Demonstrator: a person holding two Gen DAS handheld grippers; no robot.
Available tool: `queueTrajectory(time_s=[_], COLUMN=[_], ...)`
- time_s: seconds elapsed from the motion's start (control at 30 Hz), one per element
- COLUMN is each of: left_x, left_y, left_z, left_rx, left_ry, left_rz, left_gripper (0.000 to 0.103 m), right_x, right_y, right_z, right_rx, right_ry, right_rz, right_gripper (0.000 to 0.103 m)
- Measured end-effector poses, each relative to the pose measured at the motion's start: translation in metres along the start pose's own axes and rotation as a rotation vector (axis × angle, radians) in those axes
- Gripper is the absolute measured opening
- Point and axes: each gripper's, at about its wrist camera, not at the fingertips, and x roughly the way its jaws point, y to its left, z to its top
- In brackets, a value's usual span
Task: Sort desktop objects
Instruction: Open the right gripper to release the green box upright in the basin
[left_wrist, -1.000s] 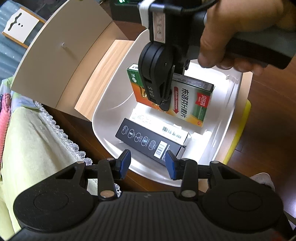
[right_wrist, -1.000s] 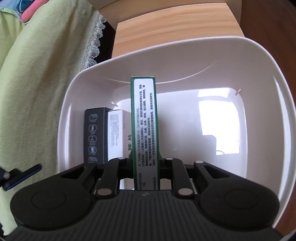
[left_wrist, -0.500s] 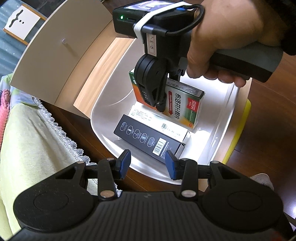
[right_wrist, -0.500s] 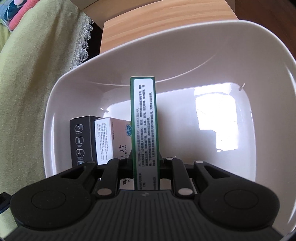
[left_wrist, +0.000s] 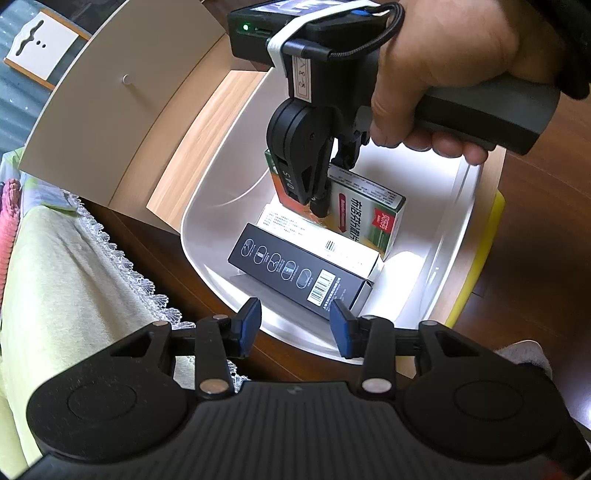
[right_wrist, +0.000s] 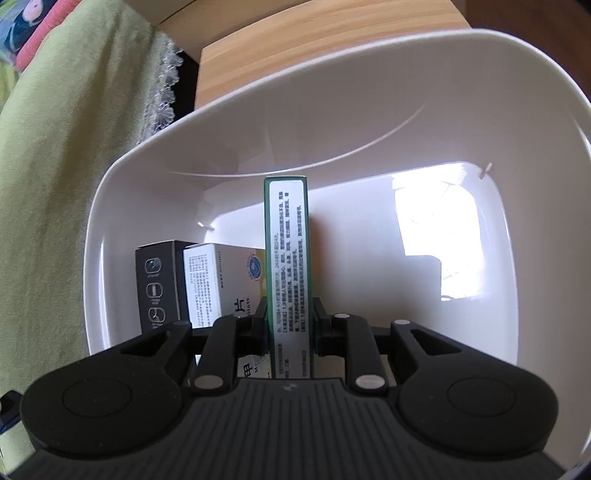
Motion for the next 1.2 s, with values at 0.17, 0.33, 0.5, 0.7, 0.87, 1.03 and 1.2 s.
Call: queueTrajectory(time_s=[0.17,0.33,0.5,0.7,0.87,1.03,1.2], left_x=[0.000,-0.002,-0.005,-0.009,-0.012,-0.014,-0.017], left_y=[-0.001,-0.001,-0.001,-0.001,-0.001,0.000,0.001], left_z=[0.001,0.002,0.001,-0.001,-0.004,-0.006,-0.008], left_rx=[0.001,-0.003,-0.007,-0.013,-0.016,-0.022,-0.027], left_ry=[0.002,0.001,0.000,-0.004,-0.006,-0.006,-0.005], left_rz=[0.000,0.003,0.007,0.010,0.012,0.019,0.025], left_gripper=[0.048,0.048,0.048,0.048,0.048,0.048,0.048], right_x=[0.000,-0.004,-0.012,-0.020,-0.023,-0.024,-0.027], right_y=[0.002,0.003,0.000,-0.008,-0.008,-0.002,0.003], right_z=[0.003,0.003,0.001,-0.002,-0.006,-0.005,-0.003], right_rx=[0.002,0.010,0.027,0.075,0.079,0.063,0.049], right_ry=[-0.001,-0.007,-0.007,-0.013,-0.019,-0.018,-0.027], right_rz=[0.029,0.057,0.099,0.170,0.210,0.219,0.204], right_gripper=[0.021,0.023,0.025,0.027,0.036,0.036,0.036])
